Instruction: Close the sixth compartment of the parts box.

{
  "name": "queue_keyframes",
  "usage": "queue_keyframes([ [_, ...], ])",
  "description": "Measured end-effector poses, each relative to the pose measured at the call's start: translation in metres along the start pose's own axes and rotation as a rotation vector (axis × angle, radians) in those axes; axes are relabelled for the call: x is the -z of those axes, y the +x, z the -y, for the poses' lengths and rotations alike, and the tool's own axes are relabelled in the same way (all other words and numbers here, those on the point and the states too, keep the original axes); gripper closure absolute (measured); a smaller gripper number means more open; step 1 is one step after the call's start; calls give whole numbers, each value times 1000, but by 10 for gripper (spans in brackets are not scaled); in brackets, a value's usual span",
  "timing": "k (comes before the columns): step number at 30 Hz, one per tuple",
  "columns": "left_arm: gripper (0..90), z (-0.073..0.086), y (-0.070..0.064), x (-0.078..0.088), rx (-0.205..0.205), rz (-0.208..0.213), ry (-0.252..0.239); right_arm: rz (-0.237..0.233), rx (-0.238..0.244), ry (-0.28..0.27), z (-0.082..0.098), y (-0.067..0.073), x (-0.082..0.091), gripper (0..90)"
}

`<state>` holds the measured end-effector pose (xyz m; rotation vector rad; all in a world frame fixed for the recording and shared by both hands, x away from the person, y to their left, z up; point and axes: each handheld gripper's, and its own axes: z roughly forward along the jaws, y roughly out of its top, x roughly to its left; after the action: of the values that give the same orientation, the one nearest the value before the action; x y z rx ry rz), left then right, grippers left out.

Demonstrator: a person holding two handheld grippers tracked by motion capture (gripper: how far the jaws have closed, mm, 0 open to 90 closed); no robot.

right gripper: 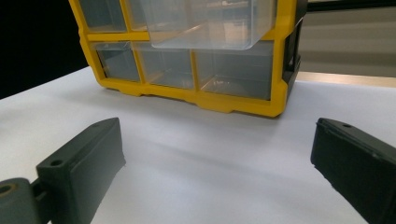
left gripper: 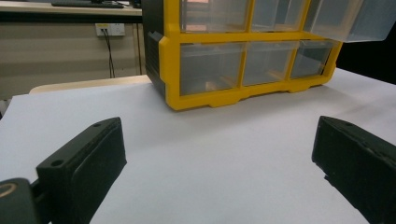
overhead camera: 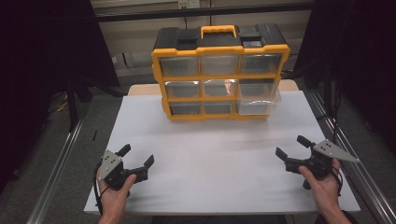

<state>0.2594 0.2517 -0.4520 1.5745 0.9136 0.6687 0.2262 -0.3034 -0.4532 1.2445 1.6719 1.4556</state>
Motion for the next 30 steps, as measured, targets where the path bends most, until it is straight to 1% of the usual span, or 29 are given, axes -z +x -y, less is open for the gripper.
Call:
queue_keyframes([
  [1, 29, 0, 0, 1, -14, -4, 12, 6, 1, 3, 0, 1, 0, 22],
  [2, 29, 0, 0, 1, -14, -4, 12, 6, 1, 3, 0, 1, 0, 22],
  [4, 29, 0, -2, 0, 6, 5, -1, -10, 4, 4, 0, 4, -1, 19],
  [6, 28, 0, -1, 0, 6, 6, -3, -21, 19, 2, 0, 6, -2, 7],
  [7, 28, 0, -1, -1, 8, 16, -6, -58, 17, -10, -1, 9, -3, 0],
  [8, 28, 0, -1, -1, 12, 10, -8, -68, 22, -13, -1, 10, -4, 0],
  [9, 28, 0, 0, 0, -2, 4, -2, -75, 26, -14, -1, 11, -4, 0],
  [10, 28, 0, 0, -1, 0, 8, -2, -82, 22, -15, -1, 12, -4, 0],
  [11, 28, 0, 0, -1, -6, 9, 4, -84, 17, -16, -2, 13, -5, 0],
  [14, 28, 0, 0, -1, -3, 10, 3, -81, 20, -18, -2, 14, -6, 2],
  [15, 28, 0, 0, -1, -6, 10, 5, -91, 27, -13, -3, 15, -6, 9],
  [17, 28, -1, -1, 0, -10, 11, 8, -94, 28, -16, -3, 16, -6, 9],
  [18, 28, -1, 0, -1, -16, 21, 11, -105, 31, -24, -4, 18, -7, 10],
  [19, 28, -1, 0, -1, -13, 22, 9, -116, 40, -24, -5, 18, -8, 17],
  [20, 28, -1, 0, -1, -17, 22, 11, -116, 40, -24, -5, 18, -8, 17],
  [21, 28, 0, -1, -2, -6, 8, 8, -142, 62, -23, -5, 20, -9, 29],
  [23, 28, 1, 0, -3, -12, 13, 14, -142, 76, -16, -5, 23, -12, 1],
  [24, 28, 1, 0, -3, -18, 8, 20, -141, 81, -15, -5, 24, -13, 10],
  [25, 28, 1, 0, -3, -18, 11, 18, -151, 86, -14, -6, 25, -14, 14],
  [26, 28, 1, -2, -4, -6, 20, 11, -156, 83, -16, -6, 26, -15, 12],
  [27, 28, 1, -2, -4, -2, 20, 7, -162, 77, -12, -6, 28, -15, 15],
  [28, 28, 1, -2, -4, -2, 20, 7, -172, 90, -17, -6, 29, -16, 25],
  [29, 28, 1, -2, -4, -9, 12, 7, -172, 90, -17, -6, 29, -16, 25],
  [30, 28, 1, -2, -4, -13, 11, 9, -185, 96, -33, -7, 32, -18, 49],
])
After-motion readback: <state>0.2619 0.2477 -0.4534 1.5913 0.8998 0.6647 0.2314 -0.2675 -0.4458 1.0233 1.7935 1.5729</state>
